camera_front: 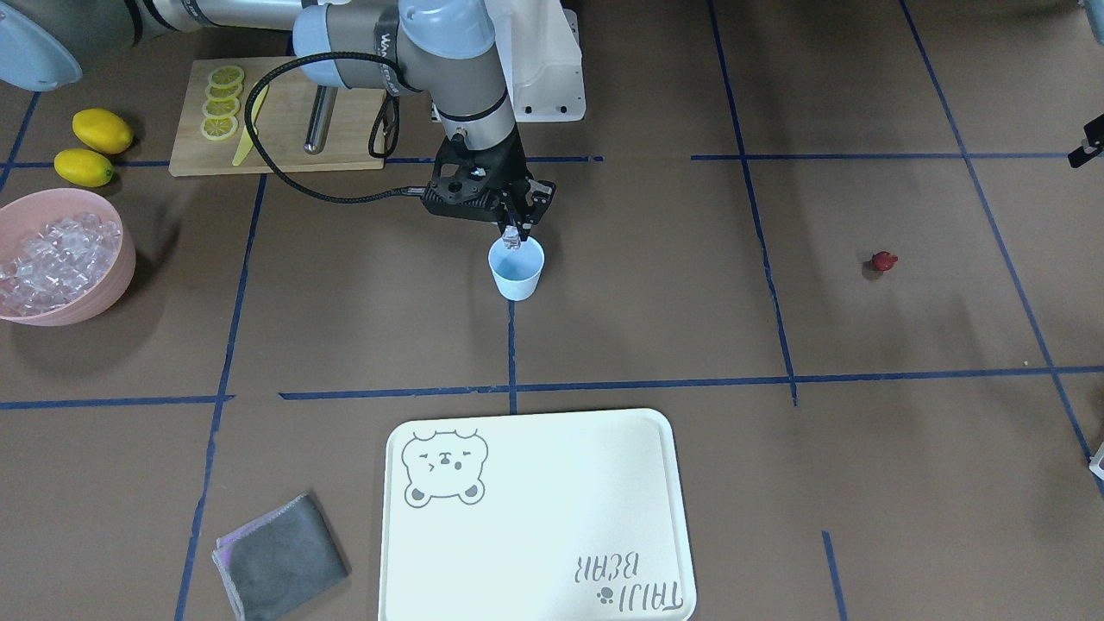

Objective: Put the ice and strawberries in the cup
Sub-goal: 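Carry the ice cube with the right gripper over the blue cup and release, then move the right gripper back over the pink ice bowl, then lower the right gripper into the bowl and grasp another ice cube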

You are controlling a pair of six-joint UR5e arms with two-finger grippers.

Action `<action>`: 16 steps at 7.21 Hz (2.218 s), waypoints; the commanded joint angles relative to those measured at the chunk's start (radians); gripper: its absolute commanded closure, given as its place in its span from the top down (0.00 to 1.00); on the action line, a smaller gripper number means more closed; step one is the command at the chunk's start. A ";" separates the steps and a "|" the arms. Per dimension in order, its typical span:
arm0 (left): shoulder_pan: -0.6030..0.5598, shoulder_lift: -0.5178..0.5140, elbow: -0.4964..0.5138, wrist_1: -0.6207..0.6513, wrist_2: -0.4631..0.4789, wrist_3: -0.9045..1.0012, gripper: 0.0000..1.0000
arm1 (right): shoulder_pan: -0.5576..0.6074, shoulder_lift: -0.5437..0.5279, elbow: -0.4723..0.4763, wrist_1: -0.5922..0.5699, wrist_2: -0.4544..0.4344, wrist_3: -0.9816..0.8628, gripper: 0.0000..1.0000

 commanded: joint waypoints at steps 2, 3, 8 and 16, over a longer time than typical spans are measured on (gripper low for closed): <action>0.001 0.000 0.000 -0.001 0.000 0.000 1.00 | 0.000 0.000 -0.004 0.000 0.000 -0.004 0.79; 0.001 0.000 0.000 -0.001 0.000 0.000 1.00 | 0.000 0.000 0.002 0.000 0.001 -0.003 0.79; 0.001 0.015 0.005 -0.106 -0.012 0.001 1.00 | 0.252 -0.432 0.373 -0.008 0.209 -0.182 0.81; 0.003 0.032 0.011 -0.110 -0.011 0.011 1.00 | 0.520 -0.882 0.405 0.003 0.261 -0.898 0.80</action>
